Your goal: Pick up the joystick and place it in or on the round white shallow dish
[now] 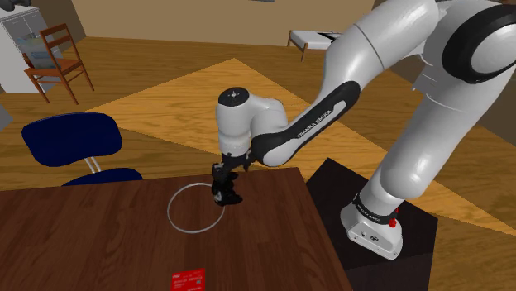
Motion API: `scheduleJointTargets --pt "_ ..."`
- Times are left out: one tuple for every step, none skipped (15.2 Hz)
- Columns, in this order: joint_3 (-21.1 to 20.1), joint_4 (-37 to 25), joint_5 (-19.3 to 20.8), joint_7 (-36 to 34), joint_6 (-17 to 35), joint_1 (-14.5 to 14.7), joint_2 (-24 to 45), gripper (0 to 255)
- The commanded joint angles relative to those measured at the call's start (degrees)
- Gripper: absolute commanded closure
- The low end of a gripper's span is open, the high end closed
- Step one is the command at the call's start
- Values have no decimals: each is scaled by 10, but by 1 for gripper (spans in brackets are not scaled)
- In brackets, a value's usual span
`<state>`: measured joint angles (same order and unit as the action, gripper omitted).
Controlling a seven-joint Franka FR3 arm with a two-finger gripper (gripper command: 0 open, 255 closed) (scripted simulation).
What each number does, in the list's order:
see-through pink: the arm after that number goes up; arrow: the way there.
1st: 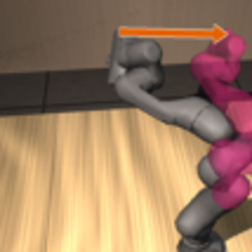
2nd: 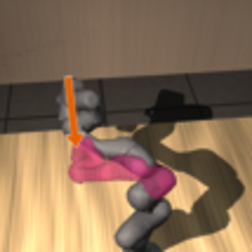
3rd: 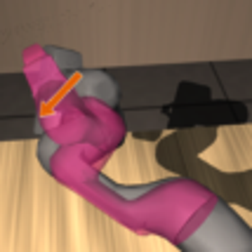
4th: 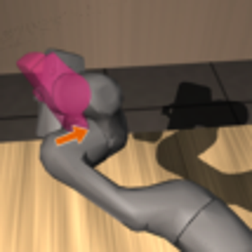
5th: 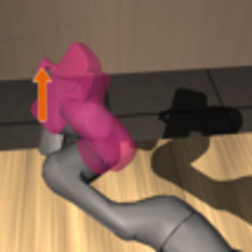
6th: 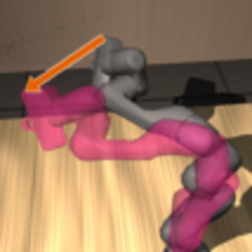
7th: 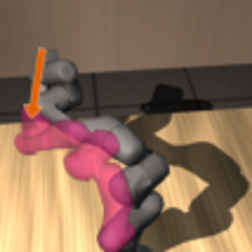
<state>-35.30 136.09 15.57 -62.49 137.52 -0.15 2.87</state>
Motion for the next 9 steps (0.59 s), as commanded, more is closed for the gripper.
scheduleJointTargets --pt "-12 -45 29 -61 -41 20 35 0" --pt "-14 -70 42 -87 -63 33 55 0" --pt "-16 -97 54 -112 -85 46 75 0" --pt "-17 -124 65 -135 -107 60 97 0" --pt "-16 -140 71 -147 -119 69 109 0" --pt "-13 -137 76 -150 -113 70 113 0" --pt "-11 -135 81 -153 -107 71 118 0" --pt "-8 -132 87 -157 -101 72 123 0" --pt "-6 -130 92 -160 -95 72 128 0"
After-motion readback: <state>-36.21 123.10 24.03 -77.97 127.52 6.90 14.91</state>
